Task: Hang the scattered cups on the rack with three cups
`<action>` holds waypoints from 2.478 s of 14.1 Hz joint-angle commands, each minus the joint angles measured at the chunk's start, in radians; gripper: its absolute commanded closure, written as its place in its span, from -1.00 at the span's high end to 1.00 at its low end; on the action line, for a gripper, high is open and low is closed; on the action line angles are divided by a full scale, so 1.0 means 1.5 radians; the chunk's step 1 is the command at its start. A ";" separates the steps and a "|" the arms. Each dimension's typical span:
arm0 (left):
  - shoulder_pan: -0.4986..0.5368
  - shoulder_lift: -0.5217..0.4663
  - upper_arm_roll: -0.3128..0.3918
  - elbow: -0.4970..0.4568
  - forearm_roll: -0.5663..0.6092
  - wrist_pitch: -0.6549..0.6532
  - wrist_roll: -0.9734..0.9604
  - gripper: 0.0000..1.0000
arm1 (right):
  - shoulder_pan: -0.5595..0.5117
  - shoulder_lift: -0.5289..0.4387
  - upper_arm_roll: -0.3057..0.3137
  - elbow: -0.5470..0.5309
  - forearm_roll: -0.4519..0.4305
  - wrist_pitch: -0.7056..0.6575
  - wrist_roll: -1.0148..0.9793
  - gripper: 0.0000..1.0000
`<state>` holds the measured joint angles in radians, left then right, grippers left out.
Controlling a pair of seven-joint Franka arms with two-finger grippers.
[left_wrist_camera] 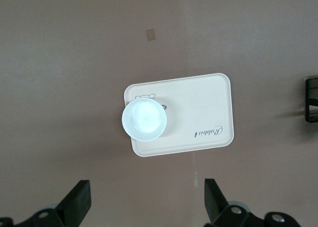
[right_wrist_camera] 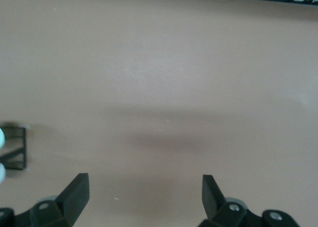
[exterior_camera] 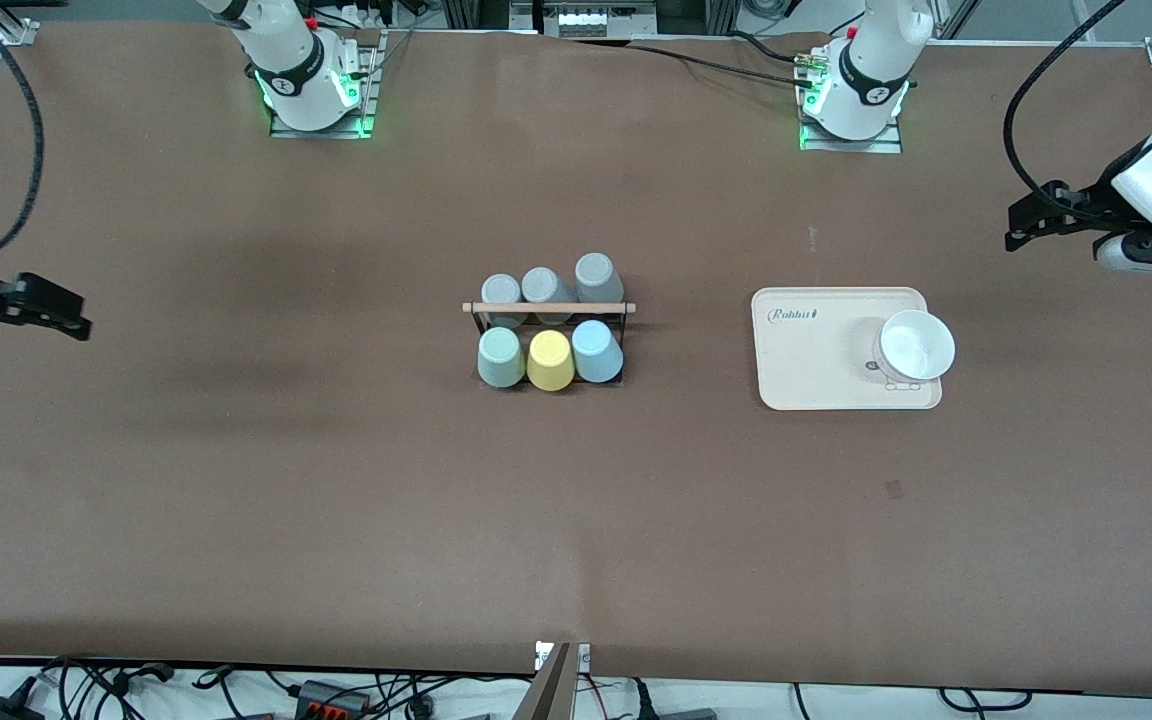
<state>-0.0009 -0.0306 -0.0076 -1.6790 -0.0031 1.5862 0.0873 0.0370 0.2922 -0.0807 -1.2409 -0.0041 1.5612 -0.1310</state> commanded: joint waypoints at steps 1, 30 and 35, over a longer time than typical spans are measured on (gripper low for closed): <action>0.002 -0.002 -0.004 0.008 0.005 -0.012 0.000 1.00 | -0.002 -0.026 0.001 -0.028 -0.006 -0.017 -0.015 1.00; 0.004 -0.002 -0.004 0.008 0.005 -0.011 0.004 1.00 | -0.066 -0.210 0.059 -0.303 0.012 0.102 0.069 1.00; 0.004 -0.002 -0.004 0.008 0.005 -0.011 0.005 1.00 | -0.064 -0.209 0.061 -0.307 0.011 0.097 0.063 1.00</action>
<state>-0.0009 -0.0306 -0.0081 -1.6790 -0.0031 1.5850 0.0873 -0.0391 -0.0052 -0.0113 -1.6848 0.0046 1.7096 -0.0351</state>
